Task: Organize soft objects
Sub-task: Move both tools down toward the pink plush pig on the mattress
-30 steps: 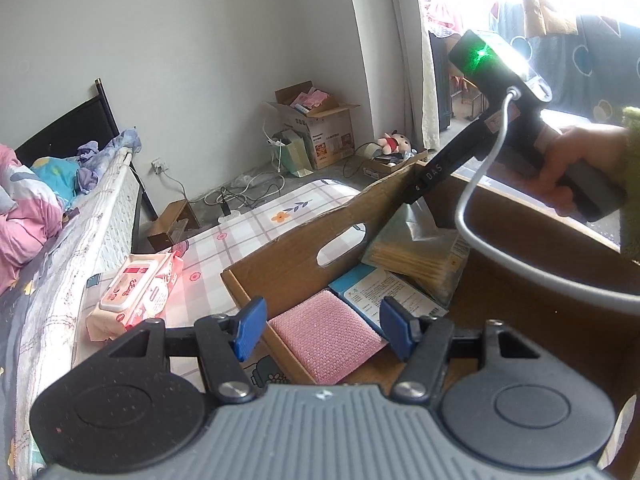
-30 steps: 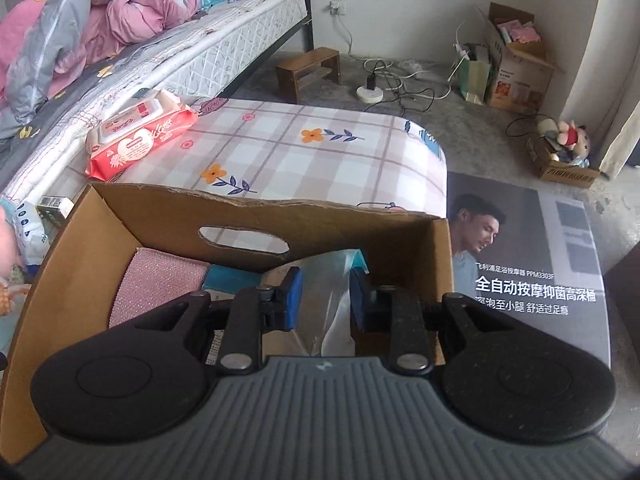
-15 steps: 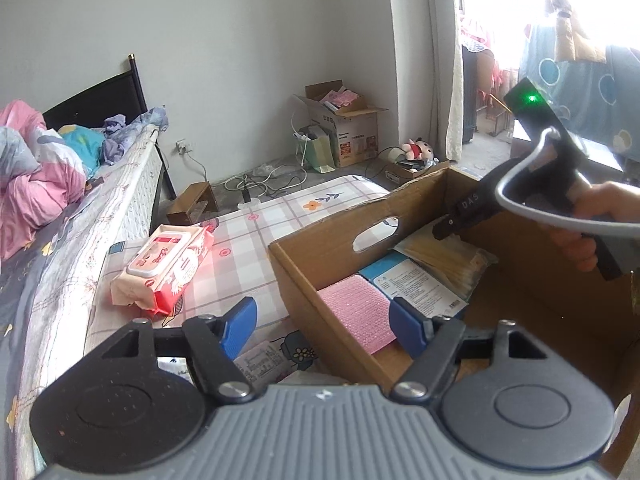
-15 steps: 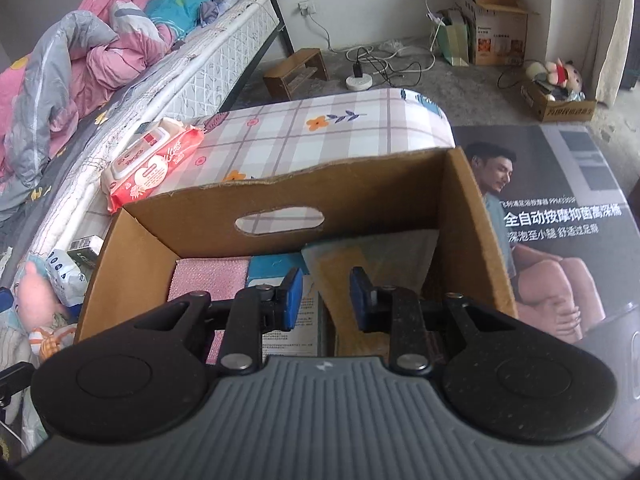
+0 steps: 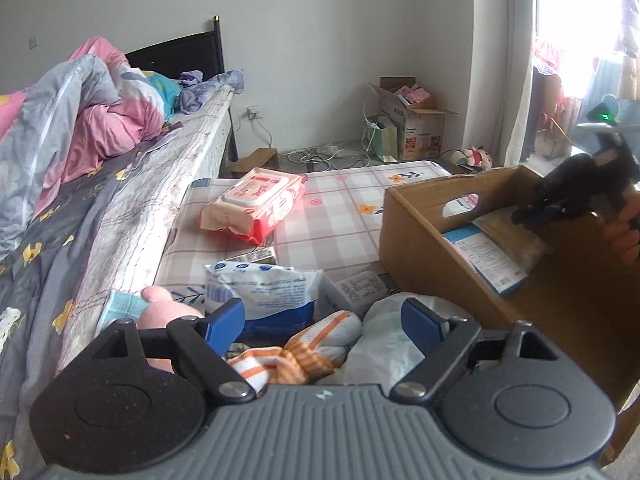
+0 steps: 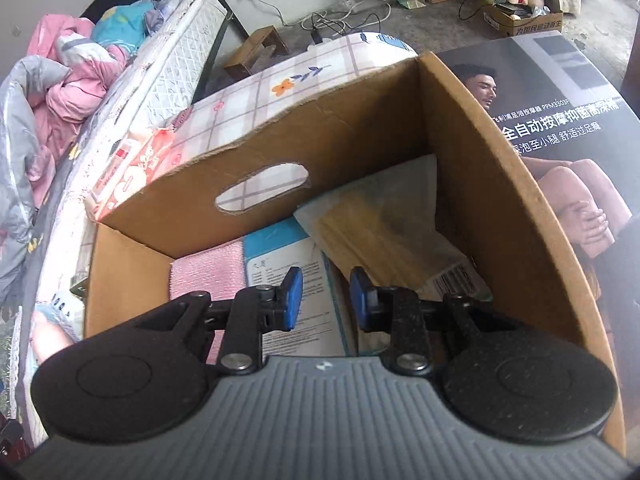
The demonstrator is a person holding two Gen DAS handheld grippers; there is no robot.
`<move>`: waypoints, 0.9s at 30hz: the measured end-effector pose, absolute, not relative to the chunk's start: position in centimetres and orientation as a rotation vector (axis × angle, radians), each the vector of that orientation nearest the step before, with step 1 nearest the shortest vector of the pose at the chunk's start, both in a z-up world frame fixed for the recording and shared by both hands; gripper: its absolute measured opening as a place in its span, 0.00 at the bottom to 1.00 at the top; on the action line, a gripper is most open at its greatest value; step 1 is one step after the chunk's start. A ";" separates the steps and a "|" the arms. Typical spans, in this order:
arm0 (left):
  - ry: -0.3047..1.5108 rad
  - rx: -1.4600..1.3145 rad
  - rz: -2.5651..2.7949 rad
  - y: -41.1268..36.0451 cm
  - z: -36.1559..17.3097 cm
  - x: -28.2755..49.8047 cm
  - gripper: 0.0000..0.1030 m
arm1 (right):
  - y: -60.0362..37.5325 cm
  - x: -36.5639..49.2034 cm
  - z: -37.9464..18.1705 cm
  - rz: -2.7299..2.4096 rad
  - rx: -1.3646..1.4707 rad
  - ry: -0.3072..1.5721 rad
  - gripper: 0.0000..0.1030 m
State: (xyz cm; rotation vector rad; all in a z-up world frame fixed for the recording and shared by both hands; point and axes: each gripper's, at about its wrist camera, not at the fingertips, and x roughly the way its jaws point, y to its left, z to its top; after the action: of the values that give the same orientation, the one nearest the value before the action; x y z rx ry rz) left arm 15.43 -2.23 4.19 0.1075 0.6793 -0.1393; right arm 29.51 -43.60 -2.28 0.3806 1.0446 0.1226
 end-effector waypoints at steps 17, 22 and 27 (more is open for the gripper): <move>0.688 0.091 0.003 5.3 1.6 12.1 0.84 | -29.6 21.9 5.1 0.513 0.518 1.009 0.31; 0.675 0.121 0.041 6.7 1.0 12.0 0.83 | -22.0 21.6 4.6 0.655 0.552 1.079 0.33; 0.679 0.139 0.057 8.1 0.4 12.3 0.81 | -16.2 22.2 3.5 0.718 0.566 1.136 0.41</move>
State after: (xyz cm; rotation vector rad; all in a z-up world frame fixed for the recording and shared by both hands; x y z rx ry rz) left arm 12.33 8.10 0.39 0.1389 0.6787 0.0568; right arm 22.17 -16.22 3.52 0.5662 1.1357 0.7181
